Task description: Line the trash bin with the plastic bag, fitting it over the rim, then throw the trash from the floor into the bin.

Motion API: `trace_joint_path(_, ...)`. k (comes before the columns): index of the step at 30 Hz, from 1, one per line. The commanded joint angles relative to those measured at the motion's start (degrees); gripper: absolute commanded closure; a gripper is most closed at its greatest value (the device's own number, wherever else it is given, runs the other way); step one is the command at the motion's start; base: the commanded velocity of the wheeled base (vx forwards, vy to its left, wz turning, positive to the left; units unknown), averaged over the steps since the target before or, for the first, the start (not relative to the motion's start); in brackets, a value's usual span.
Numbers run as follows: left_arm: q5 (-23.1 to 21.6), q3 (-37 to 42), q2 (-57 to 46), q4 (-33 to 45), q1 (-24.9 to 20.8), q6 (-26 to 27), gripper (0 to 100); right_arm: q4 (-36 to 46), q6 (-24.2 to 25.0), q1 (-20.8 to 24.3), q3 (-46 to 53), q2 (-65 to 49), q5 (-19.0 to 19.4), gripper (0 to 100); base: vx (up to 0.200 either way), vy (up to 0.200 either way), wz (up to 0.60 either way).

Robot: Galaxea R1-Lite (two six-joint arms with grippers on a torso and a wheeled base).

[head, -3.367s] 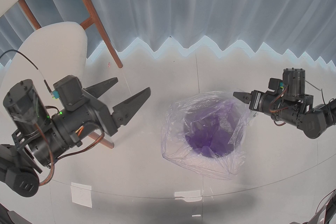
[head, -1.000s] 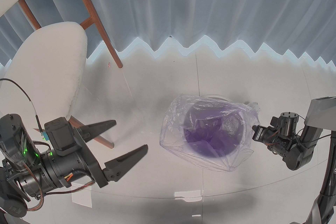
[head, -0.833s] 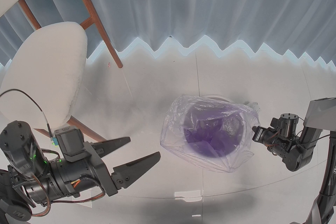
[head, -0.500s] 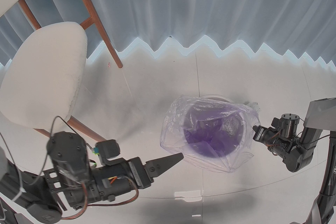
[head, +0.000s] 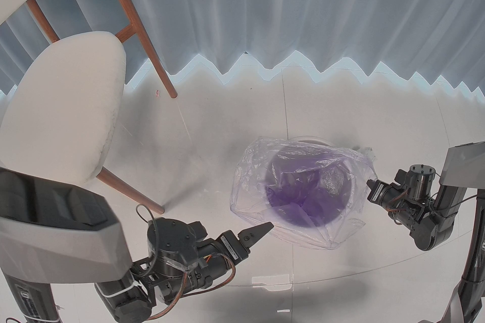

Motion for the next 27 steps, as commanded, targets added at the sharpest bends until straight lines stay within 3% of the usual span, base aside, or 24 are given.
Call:
trace_joint_path(1,1.4,-2.1,9.7,-2.4,1.0,-0.4,0,-0.7,0.3,-0.2,0.7,0.1,0.0,100,0.0,0.0,0.0)
trace_joint_path(20,2.5,-14.2,17.0,-3.3,5.3,-0.2,0,-0.7,0.4,-0.3,0.5,-0.2,0.0,100,0.0,0.0,0.0)
trace_joint_path(21,2.5,-14.3,17.0,-3.3,5.3,-0.3,100,-0.7,0.4,-0.3,0.5,-0.2,0.0,100,0.0,0.0,0.0)
trace_joint_path(27,2.5,-16.1,17.2,-3.6,5.5,-0.2,100,-0.7,0.4,-0.3,0.1,0.0,0.0,100,0.0,0.0,0.0)
